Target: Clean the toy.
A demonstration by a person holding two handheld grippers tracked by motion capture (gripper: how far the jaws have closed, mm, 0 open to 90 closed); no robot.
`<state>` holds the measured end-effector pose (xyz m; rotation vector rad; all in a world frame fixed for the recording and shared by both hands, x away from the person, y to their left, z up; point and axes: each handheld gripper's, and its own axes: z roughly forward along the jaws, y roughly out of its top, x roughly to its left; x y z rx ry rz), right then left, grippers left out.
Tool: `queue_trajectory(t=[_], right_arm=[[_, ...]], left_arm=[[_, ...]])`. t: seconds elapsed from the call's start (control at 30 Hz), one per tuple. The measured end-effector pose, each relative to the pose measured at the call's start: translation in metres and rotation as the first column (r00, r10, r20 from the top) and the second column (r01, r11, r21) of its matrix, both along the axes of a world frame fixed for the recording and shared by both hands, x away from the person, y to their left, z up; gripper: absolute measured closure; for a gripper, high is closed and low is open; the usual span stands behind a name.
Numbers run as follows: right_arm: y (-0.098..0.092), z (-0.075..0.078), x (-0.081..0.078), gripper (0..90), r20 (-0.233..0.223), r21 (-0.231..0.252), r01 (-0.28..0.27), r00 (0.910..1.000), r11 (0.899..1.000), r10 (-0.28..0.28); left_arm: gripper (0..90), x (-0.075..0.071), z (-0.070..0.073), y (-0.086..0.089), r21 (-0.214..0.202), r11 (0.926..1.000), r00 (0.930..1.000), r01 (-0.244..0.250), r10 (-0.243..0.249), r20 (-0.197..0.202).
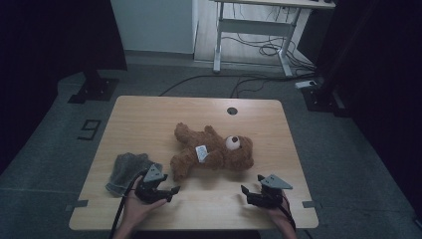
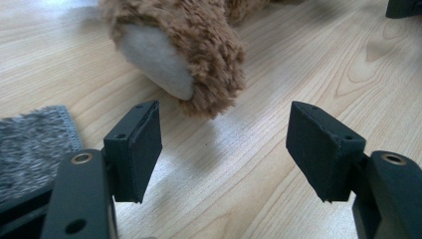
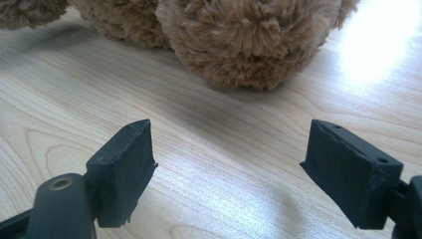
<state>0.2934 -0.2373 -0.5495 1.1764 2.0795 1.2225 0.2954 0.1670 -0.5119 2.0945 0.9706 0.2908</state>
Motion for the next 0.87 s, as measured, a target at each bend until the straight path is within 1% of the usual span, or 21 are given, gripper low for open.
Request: queue_trajectory(t=[0.13, 0.47, 0.63, 0.7, 0.87], right_arm=[[-0.0009, 0.0, 0.0005, 19.6, -0.001, 0.009, 0.0, 1.0, 1.0, 0.0], [0.0001, 0.0001, 0.0001, 19.6, 0.004, 0.007, 0.002, 1.0, 1.0, -0.002], [-0.0013, 0.0004, 0.0002, 19.5, 0.008, 0.014, 0.01, 0.9999, 1.0, -0.011], [-0.0022, 0.001, -0.0001, 19.5, 0.01, 0.018, 0.01, 0.9999, 1.0, -0.01], [-0.0035, 0.0025, 0.0002, 19.4, 0.016, 0.029, 0.011, 0.9998, 1.0, -0.011]], left_arm=[[30.5, -0.0002, -0.0009, -0.0014, 0.007, 1.0, 1.0, 0.004, -0.004, 0.0], [31.1, -0.0012, 0.0003, -0.0003, 0.01, 0.9999, 1.0, 0.0, 0.0, -0.004], [31.3, -0.0011, 0.0001, -0.0008, 0.015, 0.9998, 0.9999, -0.01, 0.01, -0.012], [31.3, -0.0013, 0.0006, -0.0012, 0.01, 0.9999, 0.9999, -0.005, 0.005, -0.015], [31.3, -0.0018, 0.0012, -0.0036, 0.012, 0.9999, 0.9999, 0.002, -0.002, -0.014]])
